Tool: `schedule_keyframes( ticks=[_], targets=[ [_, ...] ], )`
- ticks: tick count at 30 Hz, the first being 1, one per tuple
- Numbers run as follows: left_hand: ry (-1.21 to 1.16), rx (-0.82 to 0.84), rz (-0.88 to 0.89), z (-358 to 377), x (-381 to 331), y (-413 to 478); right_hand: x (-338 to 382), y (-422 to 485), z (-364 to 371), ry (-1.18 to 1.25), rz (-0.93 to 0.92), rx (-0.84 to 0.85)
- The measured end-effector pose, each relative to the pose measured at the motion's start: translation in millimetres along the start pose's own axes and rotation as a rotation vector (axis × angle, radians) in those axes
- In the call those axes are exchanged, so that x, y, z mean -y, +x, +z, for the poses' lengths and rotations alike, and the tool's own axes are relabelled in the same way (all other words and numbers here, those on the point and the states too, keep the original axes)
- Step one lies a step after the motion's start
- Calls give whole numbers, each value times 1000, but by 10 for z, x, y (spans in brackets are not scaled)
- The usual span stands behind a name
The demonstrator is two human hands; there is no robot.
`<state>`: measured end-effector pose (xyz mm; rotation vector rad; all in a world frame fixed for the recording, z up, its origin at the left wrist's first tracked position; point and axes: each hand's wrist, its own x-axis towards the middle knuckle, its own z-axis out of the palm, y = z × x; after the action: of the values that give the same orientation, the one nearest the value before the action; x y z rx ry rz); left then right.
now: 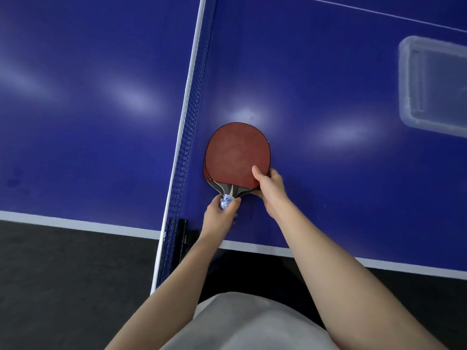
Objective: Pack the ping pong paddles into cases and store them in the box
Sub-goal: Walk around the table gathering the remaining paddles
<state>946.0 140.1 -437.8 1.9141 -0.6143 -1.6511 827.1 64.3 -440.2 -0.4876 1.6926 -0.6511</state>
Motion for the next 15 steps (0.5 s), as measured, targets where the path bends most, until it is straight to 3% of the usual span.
schedule_keyframes(
  ticks=[3,8,15],
  targets=[
    [156,-150,99,42,26,-33,-33,-21,34,-64,-46,-90],
    [184,-278,144,32,32,-100,-48,-63,52,-276,-163,-201],
    [254,-319,174,63,52,-129,-48,-105,28,-349,-285,-244]
  ],
)
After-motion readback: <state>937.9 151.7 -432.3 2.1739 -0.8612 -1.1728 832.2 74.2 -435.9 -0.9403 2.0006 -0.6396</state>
